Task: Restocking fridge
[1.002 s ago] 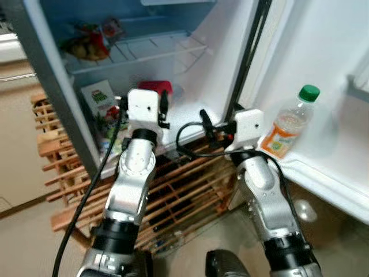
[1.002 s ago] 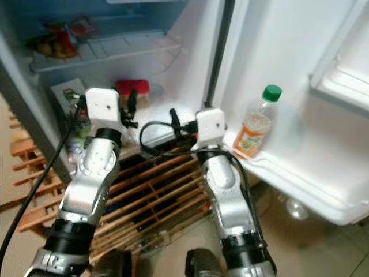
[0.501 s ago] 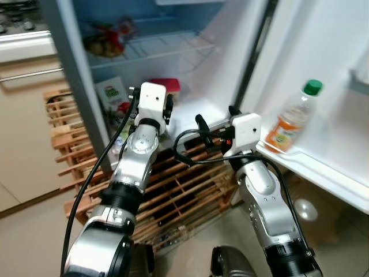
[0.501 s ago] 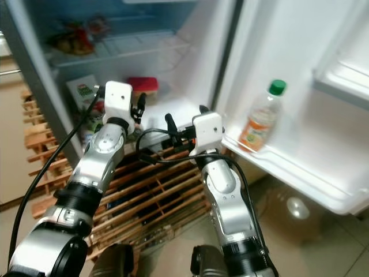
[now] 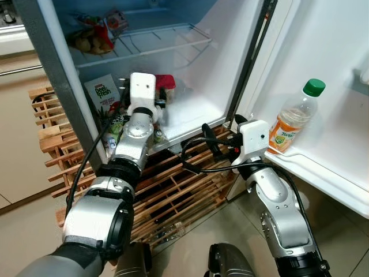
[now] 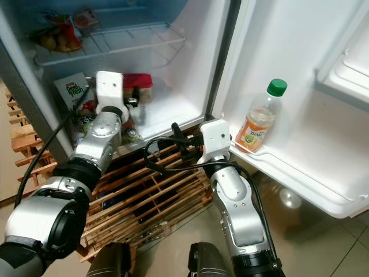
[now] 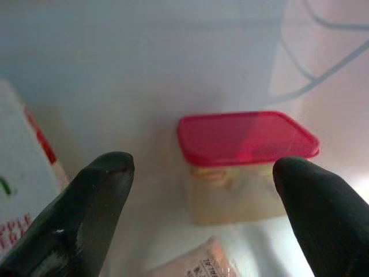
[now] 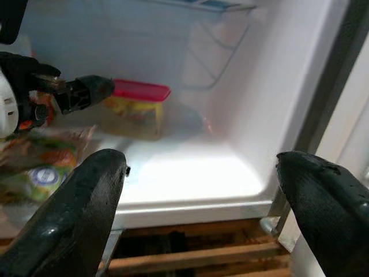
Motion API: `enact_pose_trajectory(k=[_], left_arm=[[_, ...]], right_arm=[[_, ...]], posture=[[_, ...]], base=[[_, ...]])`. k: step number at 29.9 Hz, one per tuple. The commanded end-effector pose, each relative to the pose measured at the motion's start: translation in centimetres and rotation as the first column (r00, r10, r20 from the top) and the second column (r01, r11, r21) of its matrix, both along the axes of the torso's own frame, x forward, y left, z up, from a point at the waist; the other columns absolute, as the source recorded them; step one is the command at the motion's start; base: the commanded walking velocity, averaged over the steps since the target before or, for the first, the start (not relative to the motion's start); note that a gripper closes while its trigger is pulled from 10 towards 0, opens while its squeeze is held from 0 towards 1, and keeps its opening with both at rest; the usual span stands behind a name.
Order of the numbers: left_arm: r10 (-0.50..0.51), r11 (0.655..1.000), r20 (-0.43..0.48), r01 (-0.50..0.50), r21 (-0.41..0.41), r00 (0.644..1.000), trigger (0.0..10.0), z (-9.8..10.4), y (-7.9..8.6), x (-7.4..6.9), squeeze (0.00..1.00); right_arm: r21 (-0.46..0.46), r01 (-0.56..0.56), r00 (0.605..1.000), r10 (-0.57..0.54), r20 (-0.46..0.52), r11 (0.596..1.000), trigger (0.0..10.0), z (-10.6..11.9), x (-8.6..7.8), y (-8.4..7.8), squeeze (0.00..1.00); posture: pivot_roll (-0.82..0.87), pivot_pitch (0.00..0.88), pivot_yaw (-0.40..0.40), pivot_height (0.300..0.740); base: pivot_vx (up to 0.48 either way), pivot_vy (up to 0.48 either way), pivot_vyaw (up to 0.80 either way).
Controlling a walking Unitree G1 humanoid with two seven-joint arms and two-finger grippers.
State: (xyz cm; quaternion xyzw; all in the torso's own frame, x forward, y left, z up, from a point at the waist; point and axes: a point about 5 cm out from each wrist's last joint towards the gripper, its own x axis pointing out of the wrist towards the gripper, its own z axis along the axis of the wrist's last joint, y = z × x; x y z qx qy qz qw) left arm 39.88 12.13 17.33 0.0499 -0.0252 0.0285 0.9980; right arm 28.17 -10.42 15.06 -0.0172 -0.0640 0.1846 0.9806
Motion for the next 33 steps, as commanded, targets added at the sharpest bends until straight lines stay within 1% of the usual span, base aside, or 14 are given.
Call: enact_pose_trajectory(k=[1, 2, 4, 5, 6, 8, 11, 13, 17, 23, 26, 28, 31, 33], left_arm=[[-0.013, 0.999, 0.059, 0.016, -0.044, 0.998, 10.0, 1.2, -1.1, 0.1, 0.00], [-0.012, 0.998, 0.058, 0.016, -0.062, 0.998, 10.0, 1.2, -1.1, 0.1, 0.00], [0.008, 0.977, 0.011, -0.005, -0.212, 1.000, 10.0, 0.5, -1.1, 0.1, 0.00], [0.008, 0.977, 0.011, -0.005, -0.212, 1.000, 10.0, 0.5, -1.1, 0.1, 0.00], [0.015, 0.942, -0.020, -0.021, -0.336, 1.000, 10.0, -0.1, -1.3, 0.1, 0.00], [0.016, 0.913, -0.034, -0.029, -0.408, 0.999, 10.0, -0.3, -1.6, 0.2, 0.00], [0.018, 0.898, -0.029, -0.029, -0.439, 0.999, 10.0, -0.2, -1.7, 0.2, 0.00], [0.061, 0.898, -0.011, -0.060, -0.436, 0.998, 10.0, 0.6, -0.8, 0.6, 0.00], [0.093, 0.891, 0.003, -0.082, -0.447, 0.996, 10.0, 1.5, 0.3, 0.9, 0.00], [0.095, 0.876, 0.058, -0.056, -0.480, 0.994, 10.0, 3.3, 1.2, 1.5, 0.00], [0.096, 0.869, 0.052, -0.058, -0.491, 0.994, 10.0, 3.3, 1.3, 1.5, 0.00], [0.087, 0.853, 0.034, -0.057, -0.518, 0.996, 10.0, 3.1, 1.2, 1.5, 0.00], [0.054, 0.807, -0.002, -0.044, -0.589, 0.999, 10.0, 2.5, 0.7, 1.5, 0.00], [0.035, 0.787, -0.013, -0.036, -0.615, 0.999, 10.0, 2.3, 0.4, 1.5, 0.00]], right_arm=[[0.006, 0.006, 1.000, -0.006, -0.008, 1.000, 10.0, 0.2, -0.3, -0.5, 0.00], [0.006, 0.007, 1.000, -0.007, -0.012, 1.000, 10.0, 0.1, -0.4, -0.5, 0.00], [0.009, 0.003, 1.000, -0.003, -0.027, 1.000, 10.0, -0.1, -0.6, -0.4, 0.00], [0.009, 0.003, 1.000, -0.003, -0.027, 1.000, 10.0, -0.1, -0.6, -0.4, 0.00], [0.007, -0.006, 0.999, 0.006, -0.037, 1.000, 10.0, 0.0, -0.9, -0.3, 0.00], [-0.003, -0.015, 0.999, 0.014, -0.043, 1.000, 10.0, 0.1, -1.2, -0.4, 0.00], [-0.016, -0.019, 0.999, 0.018, -0.049, 1.000, 10.0, 0.3, -1.6, -0.7, 0.00], [-0.035, -0.020, 0.998, 0.018, -0.056, 0.999, 10.0, 0.4, -2.2, -1.3, 0.00], [-0.045, -0.020, 0.998, 0.017, -0.063, 0.999, 10.0, 0.4, -2.7, -1.5, 0.00], [-0.046, -0.010, 0.996, 0.006, -0.087, 0.999, 10.0, 0.4, -3.9, -1.4, 0.00], [-0.048, -0.008, 0.995, 0.003, -0.102, 0.999, 10.0, 0.3, -4.3, -1.5, 0.00], [-0.049, -0.009, 0.994, 0.003, -0.110, 0.999, 10.0, 0.2, -4.5, -1.5, 0.00], [-0.051, -0.011, 0.993, 0.004, -0.119, 0.999, 10.0, 0.2, -4.7, -1.5, 0.00], [-0.053, -0.010, 0.992, 0.004, -0.123, 0.999, 10.0, 0.2, -4.8, -1.5, 0.00]], posture=[[-0.18, 0.065, -0.086, 0.652], [-0.18, 0.065, -0.086, 0.652], [-0.19, 0.074, -0.095, 0.652], [-0.19, 0.074, -0.095, 0.652], [-0.22, 0.083, -0.111, 0.652], [-0.24, 0.088, -0.122, 0.652], [-0.27, 0.093, -0.136, 0.652], [-0.31, 0.096, -0.152, 0.652], [-0.32, 0.098, -0.153, 0.652], [-0.36, 0.122, -0.145, 0.652], [-0.37, 0.129, -0.146, 0.652], [-0.38, 0.134, -0.149, 0.652], [-0.39, 0.138, -0.149, 0.652], [-0.39, 0.142, -0.148, 0.652]], base=[[0.000, 0.000, 0.00], [0.000, 0.000, 0.00], [0.000, 0.000, 0.00], [0.000, 0.000, 0.00], [0.000, 0.000, 0.00], [0.000, 0.000, 0.00], [0.000, 0.000, 0.00], [0.000, 0.000, 0.00], [0.000, 0.000, 0.00], [0.000, 0.000, 0.00], [0.000, 0.000, 0.00], [0.000, 0.000, 0.00], [0.000, 0.000, 0.00], [0.000, 0.000, 0.00]])
